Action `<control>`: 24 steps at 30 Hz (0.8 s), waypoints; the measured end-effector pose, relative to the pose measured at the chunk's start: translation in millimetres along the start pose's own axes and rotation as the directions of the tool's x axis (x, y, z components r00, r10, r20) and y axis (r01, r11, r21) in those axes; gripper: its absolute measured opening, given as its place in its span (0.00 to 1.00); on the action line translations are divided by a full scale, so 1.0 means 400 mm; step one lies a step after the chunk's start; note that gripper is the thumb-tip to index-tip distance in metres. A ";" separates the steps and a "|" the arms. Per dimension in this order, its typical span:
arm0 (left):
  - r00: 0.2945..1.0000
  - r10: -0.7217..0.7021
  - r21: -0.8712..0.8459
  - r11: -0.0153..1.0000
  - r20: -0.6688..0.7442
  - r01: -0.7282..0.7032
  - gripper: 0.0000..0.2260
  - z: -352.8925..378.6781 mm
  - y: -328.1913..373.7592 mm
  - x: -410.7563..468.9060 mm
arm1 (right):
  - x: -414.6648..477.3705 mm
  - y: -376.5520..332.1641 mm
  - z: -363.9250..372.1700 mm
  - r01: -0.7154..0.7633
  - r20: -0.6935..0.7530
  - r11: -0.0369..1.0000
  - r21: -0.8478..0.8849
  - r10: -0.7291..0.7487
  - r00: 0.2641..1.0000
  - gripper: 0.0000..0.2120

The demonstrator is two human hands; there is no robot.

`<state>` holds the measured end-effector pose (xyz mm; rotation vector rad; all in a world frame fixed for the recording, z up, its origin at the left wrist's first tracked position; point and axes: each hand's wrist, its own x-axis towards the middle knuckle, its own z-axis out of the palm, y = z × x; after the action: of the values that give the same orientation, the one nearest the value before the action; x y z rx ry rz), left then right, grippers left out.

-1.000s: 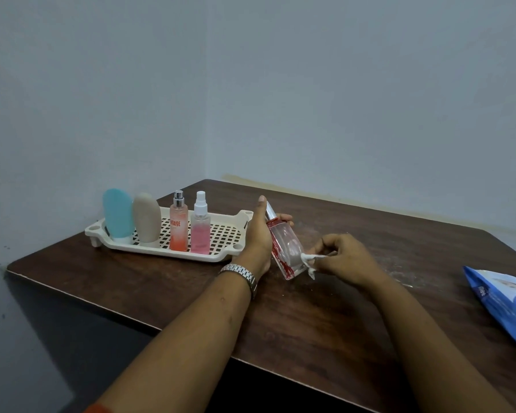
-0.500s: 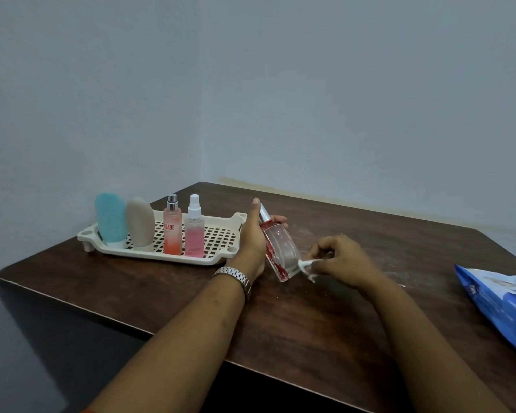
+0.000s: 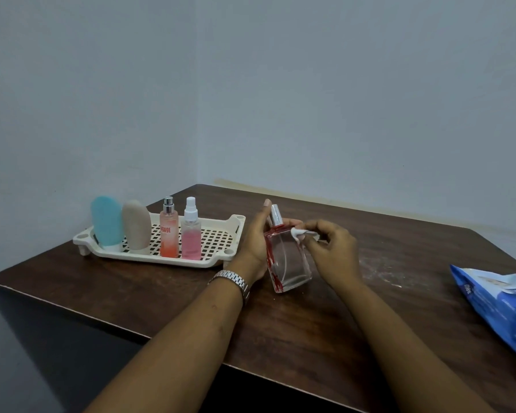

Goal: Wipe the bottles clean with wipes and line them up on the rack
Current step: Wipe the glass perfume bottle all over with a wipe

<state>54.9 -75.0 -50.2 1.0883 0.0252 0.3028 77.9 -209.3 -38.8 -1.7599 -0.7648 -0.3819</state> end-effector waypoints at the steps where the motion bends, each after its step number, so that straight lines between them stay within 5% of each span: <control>1: 0.999 0.007 0.007 1.000 0.040 -0.007 0.31 0.003 -0.001 -0.003 | -0.001 -0.002 0.002 0.049 -0.047 0.999 0.017 -0.048 0.998 0.08; 7: 0.997 0.028 0.030 0.999 0.071 -0.030 0.29 0.006 0.003 -0.010 | 0.000 -0.006 0.001 0.080 -0.050 0.997 0.004 -0.079 0.996 0.08; 16: 0.999 0.040 0.080 0.996 -0.035 -0.037 0.29 -0.012 0.001 -0.001 | 0.017 0.050 -0.073 -0.186 0.355 0.967 -0.176 0.239 0.904 0.08; 24: 0.996 0.021 0.076 0.997 0.090 -0.028 0.30 0.005 0.011 -0.022 | 0.016 0.028 -0.031 -0.075 0.099 0.975 0.208 0.055 0.994 0.07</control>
<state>45.7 -76.9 -46.6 1.1784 -0.0571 0.2769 91.4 -220.6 -39.0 -1.6058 -0.7817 -0.1689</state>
